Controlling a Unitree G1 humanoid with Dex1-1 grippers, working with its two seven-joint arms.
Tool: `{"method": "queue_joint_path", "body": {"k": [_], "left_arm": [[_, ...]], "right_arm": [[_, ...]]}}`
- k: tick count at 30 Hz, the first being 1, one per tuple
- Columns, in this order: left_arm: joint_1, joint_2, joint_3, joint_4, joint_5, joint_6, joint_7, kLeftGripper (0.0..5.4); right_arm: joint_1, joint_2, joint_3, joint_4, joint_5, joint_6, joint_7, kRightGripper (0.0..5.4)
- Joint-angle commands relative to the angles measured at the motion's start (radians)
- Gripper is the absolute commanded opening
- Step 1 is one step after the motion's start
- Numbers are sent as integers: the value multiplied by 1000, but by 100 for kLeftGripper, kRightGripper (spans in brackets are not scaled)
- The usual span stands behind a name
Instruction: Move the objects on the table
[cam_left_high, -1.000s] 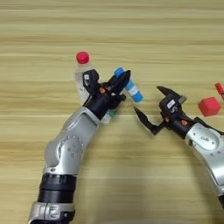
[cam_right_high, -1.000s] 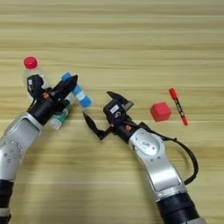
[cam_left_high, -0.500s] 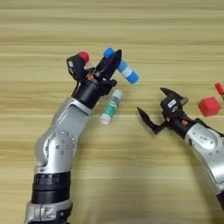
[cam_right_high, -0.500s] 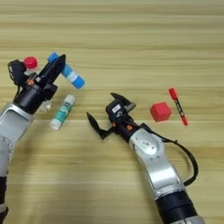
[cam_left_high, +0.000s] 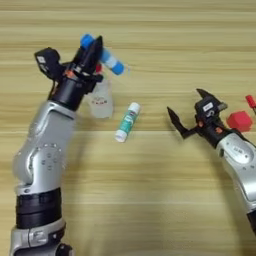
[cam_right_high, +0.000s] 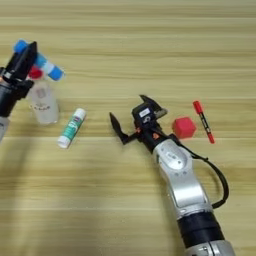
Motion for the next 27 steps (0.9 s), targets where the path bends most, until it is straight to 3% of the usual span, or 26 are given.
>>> {"method": "queue_joint_path", "body": {"k": [1, 11, 16, 24, 27], "left_arm": [[-19, 55, 54, 5, 8, -11, 9, 132], [-4, 145, 136, -29, 2, 8, 45, 132], [0, 195, 159, -11, 59, -8, 73, 132], [-12, 204, 184, 13, 94, -34, 88, 132], [-13, 202, 187, 9, 77, -29, 80, 132]], "right_arm": [[-22, 10, -13, 19, 10, -6, -12, 540], [-25, 21, -16, 17, 7, 1, -21, 540], [-27, 23, -16, 18, 5, 4, -24, 540], [-28, 25, -13, 23, 2, 6, -25, 540], [-29, 26, -12, 23, 1, 8, -25, 540]]}}
